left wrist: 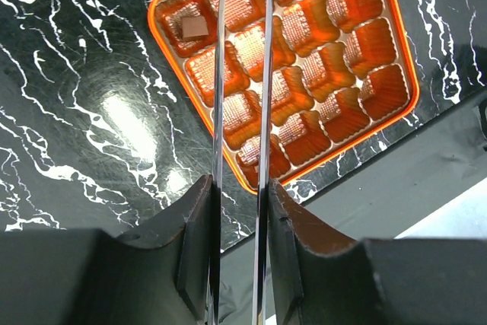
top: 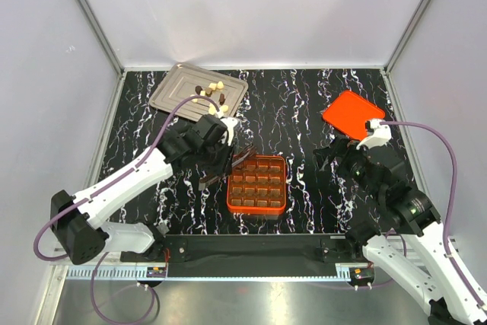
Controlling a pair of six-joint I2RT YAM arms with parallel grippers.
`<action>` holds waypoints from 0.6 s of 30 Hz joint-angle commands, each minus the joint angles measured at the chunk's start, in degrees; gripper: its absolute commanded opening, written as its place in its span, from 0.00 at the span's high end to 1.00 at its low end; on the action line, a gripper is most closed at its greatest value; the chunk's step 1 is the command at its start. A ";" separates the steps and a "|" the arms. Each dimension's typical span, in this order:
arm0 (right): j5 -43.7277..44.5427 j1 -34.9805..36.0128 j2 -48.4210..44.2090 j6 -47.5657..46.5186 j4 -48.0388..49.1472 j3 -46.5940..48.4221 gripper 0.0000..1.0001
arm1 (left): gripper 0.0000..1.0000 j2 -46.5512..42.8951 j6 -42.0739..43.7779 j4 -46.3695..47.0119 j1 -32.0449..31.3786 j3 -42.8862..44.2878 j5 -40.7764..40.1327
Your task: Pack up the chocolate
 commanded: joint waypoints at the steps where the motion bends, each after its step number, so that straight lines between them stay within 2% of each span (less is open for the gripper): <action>1: 1.74 0.24 0.71 0.34 1.56 1.94 0.00 | 0.66 -0.38 0.05 2.57 -0.82 0.55 1.54; 15: 1.04 0.15 1.24 0.43 1.56 2.91 0.00 | 0.65 0.15 -0.47 0.72 -2.14 -1.20 0.14; 18: 1.04 0.33 1.32 0.43 1.56 3.09 0.00 | 0.62 0.06 -0.47 0.80 -2.32 -1.29 -0.22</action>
